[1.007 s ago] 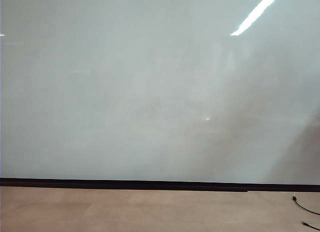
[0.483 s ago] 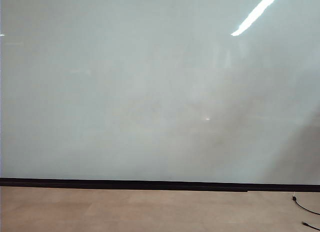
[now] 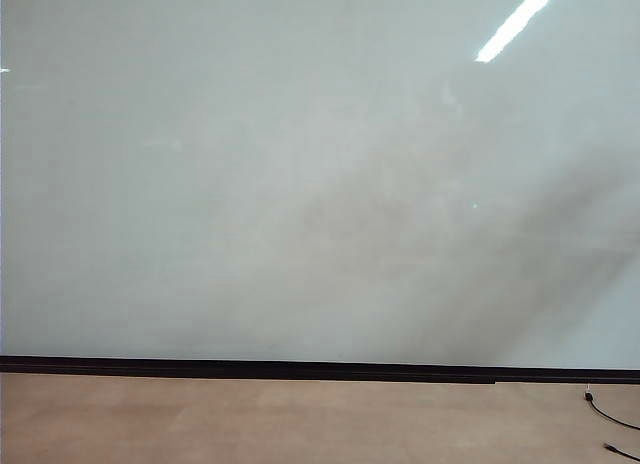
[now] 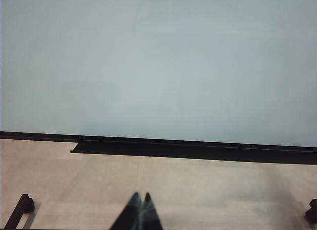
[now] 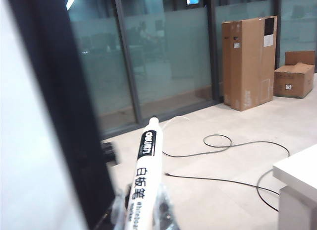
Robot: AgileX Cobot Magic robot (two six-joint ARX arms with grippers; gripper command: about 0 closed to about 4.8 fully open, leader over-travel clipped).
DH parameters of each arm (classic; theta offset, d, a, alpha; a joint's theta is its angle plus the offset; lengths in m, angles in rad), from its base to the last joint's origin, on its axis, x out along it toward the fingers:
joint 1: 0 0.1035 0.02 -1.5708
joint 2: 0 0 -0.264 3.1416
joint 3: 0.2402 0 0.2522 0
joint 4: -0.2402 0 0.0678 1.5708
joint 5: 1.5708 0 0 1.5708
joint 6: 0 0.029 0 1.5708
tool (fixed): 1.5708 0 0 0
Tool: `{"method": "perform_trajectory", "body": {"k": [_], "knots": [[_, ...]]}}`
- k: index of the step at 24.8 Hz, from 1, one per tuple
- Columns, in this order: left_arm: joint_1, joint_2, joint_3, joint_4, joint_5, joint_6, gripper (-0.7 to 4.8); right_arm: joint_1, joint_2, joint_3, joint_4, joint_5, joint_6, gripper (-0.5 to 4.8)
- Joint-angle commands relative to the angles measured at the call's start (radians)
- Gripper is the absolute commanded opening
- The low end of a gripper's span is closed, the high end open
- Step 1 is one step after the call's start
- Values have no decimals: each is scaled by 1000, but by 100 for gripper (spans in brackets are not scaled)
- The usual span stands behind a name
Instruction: Pick up the pen on the shelf to the right of the whiteboard and write the letter A.
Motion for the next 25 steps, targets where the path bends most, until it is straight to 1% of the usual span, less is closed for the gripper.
{"method": "perform_trajectory", "body": {"k": [1,2,3,4,5,6,7,8,10,12,13,15,18,22,23,25], "knots": [[0,0,3,5,0,4,-4,138,-194,-44,-128,64,-46,-5],[0,0,3,5,0,4,-4,169,-241,-46,-177,70,-51,-5],[0,0,3,5,0,4,-4,256,-363,-43,-314,81,-81,-5],[0,0,3,5,1,4,-5,294,-406,-39,-368,82,-91,-5],[0,0,3,5,1,4,-4,372,-492,-25,-486,96,-114,-5],[0,0,3,5,1,4,-5,403,-523,-16,-536,100,-124,-5],[0,0,3,5,0,4,-5,466,-577,6,-641,93,-132,-5],[0,0,3,5,0,4,-4,494,-595,16,-679,90,-138,-5],[0,0,3,5,1,4,-5,619,-626,72,-811,72,-186,-5],[0,0,3,5,0,4,-5,673,-623,116,-897,60,-212,-5],[0,0,3,5,1,4,-4,722,-610,164,-977,45,-229,-5],[0,0,3,5,1,4,-5,780,-578,223,-1051,46,-254,-5],[0,0,3,5,0,4,-5,816,-540,278,-1104,40,-277,-5],[0,0,3,5,1,4,-4,837,-481,341,-1160,-12,-291,-5],[0,0,3,6,1,4,-5,837,-454,366,-1180,-60,-298,-5],[0,0,3,5,0,4,-4,837,-423,390,-1197,-108,-301,-5]]}}
